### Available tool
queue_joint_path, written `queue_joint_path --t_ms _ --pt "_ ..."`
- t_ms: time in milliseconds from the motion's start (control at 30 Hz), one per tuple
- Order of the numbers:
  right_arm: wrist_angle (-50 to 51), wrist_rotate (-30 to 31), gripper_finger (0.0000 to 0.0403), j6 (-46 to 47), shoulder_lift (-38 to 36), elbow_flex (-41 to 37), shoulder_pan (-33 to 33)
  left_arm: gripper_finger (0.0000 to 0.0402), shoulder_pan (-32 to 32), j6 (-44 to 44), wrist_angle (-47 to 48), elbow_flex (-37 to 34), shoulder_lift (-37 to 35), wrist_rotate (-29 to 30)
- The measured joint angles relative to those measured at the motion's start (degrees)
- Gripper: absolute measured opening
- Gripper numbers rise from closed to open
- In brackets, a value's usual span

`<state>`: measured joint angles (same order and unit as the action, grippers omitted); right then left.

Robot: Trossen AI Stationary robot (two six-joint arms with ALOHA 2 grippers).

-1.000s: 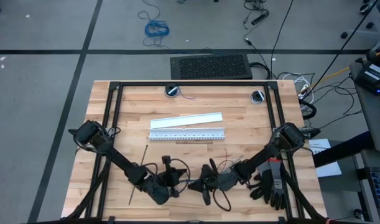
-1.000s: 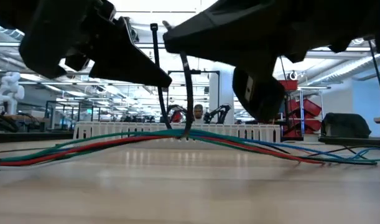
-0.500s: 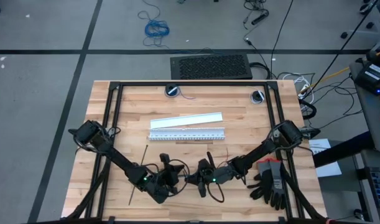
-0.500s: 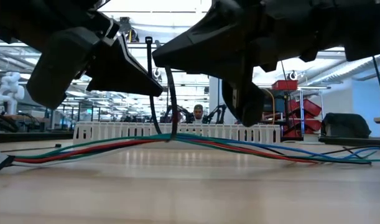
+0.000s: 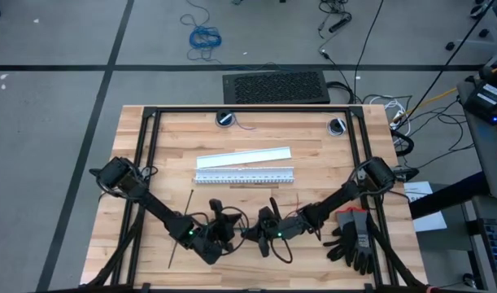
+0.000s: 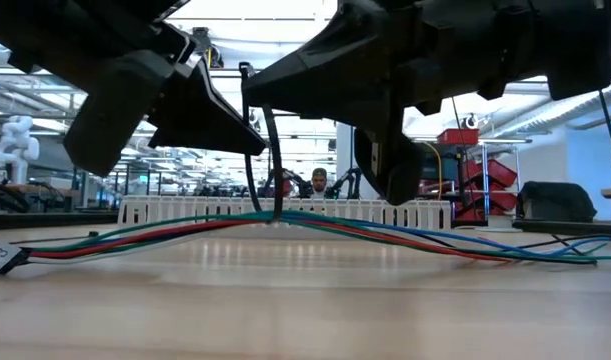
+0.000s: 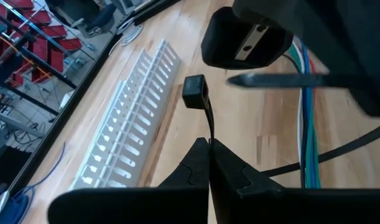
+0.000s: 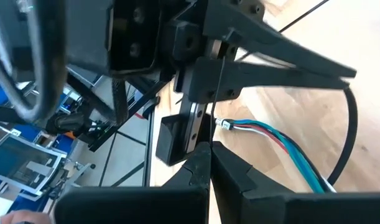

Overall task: Ziptie cables
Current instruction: Wrap the left black zip tie around the colored cable wires

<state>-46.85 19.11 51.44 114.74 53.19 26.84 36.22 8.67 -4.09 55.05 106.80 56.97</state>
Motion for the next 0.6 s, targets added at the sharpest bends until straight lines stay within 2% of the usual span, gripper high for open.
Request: queue_joint_path --t_ms 600 --pt "-3.1 -1.3 0.0 -1.9 0.0 0.0 -1.9 0.0 0.0 0.0 0.3 0.0 0.0 0.0"
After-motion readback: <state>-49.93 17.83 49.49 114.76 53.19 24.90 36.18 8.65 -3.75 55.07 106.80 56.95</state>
